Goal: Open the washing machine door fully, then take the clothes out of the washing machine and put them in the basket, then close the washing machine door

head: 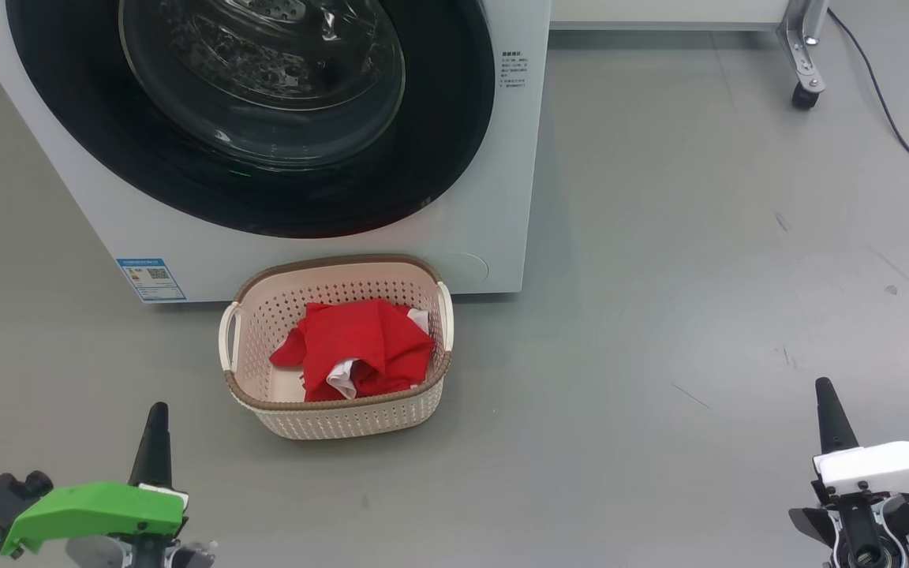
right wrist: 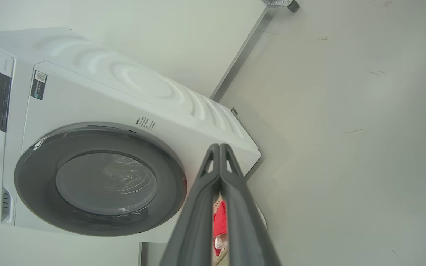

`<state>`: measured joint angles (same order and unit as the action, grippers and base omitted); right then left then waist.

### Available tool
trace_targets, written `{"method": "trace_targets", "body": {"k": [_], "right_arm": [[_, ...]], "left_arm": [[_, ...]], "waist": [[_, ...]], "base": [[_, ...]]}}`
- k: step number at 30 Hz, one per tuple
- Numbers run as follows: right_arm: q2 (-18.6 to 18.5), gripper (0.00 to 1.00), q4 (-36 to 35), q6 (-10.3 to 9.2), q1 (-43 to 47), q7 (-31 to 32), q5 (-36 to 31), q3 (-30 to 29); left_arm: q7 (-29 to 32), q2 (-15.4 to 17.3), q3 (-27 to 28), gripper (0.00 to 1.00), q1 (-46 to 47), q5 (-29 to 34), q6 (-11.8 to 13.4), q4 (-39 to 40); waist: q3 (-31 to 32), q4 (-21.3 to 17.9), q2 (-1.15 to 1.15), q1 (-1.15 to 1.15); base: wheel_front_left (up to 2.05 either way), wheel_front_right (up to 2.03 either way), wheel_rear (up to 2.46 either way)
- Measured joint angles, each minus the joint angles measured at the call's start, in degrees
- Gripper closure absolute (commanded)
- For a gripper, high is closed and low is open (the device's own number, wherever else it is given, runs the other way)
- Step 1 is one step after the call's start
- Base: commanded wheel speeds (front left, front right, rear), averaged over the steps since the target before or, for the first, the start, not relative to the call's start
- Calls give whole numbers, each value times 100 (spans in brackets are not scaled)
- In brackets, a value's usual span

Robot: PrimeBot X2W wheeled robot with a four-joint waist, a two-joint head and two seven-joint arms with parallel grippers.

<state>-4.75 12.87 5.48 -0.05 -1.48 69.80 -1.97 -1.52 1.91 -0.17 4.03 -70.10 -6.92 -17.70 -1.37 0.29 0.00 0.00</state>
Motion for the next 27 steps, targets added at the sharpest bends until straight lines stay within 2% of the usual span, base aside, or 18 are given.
{"method": "trace_targets", "body": {"k": [27], "right_arm": [[110,100,235,102,-231,483,1773,-310]], "left_arm": [[505,62,224,100,2,-1756,-1,154]], "waist": [[94,-23,0,0]], "base": [[0,0,0]]}}
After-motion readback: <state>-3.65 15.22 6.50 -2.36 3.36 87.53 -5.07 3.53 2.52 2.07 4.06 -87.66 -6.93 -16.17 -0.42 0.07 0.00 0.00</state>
